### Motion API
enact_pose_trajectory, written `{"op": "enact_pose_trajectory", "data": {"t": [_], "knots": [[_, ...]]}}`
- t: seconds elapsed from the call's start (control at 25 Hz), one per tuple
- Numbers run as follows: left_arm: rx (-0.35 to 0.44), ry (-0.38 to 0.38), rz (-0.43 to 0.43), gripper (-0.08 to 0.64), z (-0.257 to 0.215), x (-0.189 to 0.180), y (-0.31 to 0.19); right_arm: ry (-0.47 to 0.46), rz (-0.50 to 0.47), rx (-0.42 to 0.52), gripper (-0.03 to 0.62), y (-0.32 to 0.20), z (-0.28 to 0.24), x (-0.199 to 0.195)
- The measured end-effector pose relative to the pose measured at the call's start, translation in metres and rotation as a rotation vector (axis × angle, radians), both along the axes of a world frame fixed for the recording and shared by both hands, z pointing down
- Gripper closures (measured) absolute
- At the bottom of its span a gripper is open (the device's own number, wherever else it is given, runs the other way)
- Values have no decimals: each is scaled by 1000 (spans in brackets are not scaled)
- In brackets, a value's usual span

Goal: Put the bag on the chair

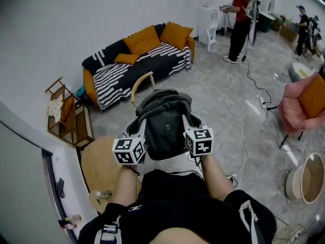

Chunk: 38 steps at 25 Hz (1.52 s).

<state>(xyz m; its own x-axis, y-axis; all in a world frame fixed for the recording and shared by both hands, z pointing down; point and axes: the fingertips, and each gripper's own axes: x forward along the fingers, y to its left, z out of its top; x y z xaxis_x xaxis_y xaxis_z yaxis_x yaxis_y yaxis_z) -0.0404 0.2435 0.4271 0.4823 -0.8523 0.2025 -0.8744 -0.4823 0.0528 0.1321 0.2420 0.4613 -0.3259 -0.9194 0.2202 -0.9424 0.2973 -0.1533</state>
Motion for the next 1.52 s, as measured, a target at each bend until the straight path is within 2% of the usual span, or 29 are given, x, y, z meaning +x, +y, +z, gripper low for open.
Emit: {"op": "enact_pose_trajectory", "data": {"t": [0.36,0.6,0.84,1.12,1.36,1.52], "knots": [[-21,30,42,472,22,6,-69,21,51,-30,515,-61,21,10],[-31,45,69,472,30,-4,-157,36,83,-43,515,-142,27,0],[-54,55,124,472,28,-32,-279,38,121,-63,514,-256,24,-29],[-14,63,182,472,16,-82,-404,46,169,-62,515,-376,16,-80],[-15,71,203,472,24,-115,-474,55,193,-84,514,-440,24,-114],[-51,71,193,472,36,-123,-497,57,187,-118,514,-463,36,-121]]}}
